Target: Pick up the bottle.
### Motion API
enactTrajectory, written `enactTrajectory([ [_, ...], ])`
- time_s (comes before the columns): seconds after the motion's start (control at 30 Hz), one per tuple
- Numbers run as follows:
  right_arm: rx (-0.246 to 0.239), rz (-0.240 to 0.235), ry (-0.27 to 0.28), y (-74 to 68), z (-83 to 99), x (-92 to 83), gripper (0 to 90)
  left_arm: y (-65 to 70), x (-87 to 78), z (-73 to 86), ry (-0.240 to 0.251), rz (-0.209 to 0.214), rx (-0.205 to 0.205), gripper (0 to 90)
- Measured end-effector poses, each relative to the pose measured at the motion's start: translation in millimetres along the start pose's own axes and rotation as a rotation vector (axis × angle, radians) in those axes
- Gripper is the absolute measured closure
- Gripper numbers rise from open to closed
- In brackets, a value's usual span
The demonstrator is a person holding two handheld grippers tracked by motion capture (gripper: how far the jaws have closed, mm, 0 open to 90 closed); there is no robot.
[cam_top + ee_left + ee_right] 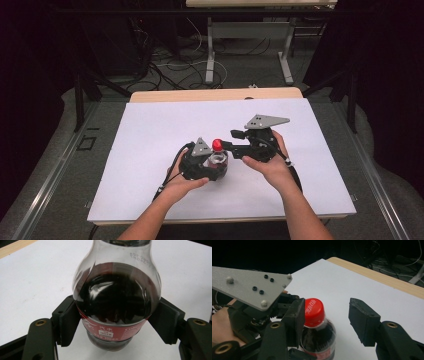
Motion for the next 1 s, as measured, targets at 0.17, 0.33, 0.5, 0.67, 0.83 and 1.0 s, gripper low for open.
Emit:
enactTrajectory([
  [0.17, -0.017, -0.009, -0.021, -3.6, -0.5, 10.1, 50.5, 2.1, -0.3, 2.1, -0.012, 0.008, 0.018, 30.1],
  [0.33, -0.024, -0.015, -0.043, -5.2, -0.1, 17.4, 52.2, 5.0, 0.7, 2.5, -0.013, 0.011, 0.013, 30.1],
  [0.5, -0.033, -0.002, -0.066, -7.4, 2.5, 25.5, 54.9, 7.0, -1.8, 1.1, -0.009, 0.018, 0.013, 30.1],
  [0.67, -0.030, -0.003, -0.082, -7.1, 4.2, 31.1, 56.0, 8.9, -2.2, 0.5, -0.006, 0.024, 0.016, 30.1],
  [0.83, -0.038, -0.004, -0.089, -8.2, 4.1, 33.2, 60.3, 9.0, -1.9, 0.6, -0.009, 0.022, 0.017, 30.2],
  [1.0, -0.045, -0.022, -0.096, -7.9, 4.2, 32.6, 61.1, 9.0, -3.6, 0.9, -0.020, 0.040, 0.019, 30.3],
])
Point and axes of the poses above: each handheld gripper's, and its own axes: x roughly forward along the jaws, z roughly out of its underside, y roughly to its right, the point moved 3 cm from there along x, roughly forward along the jaws, and after that the axes turned 15 degrees about -z, right-handed, at the moved point
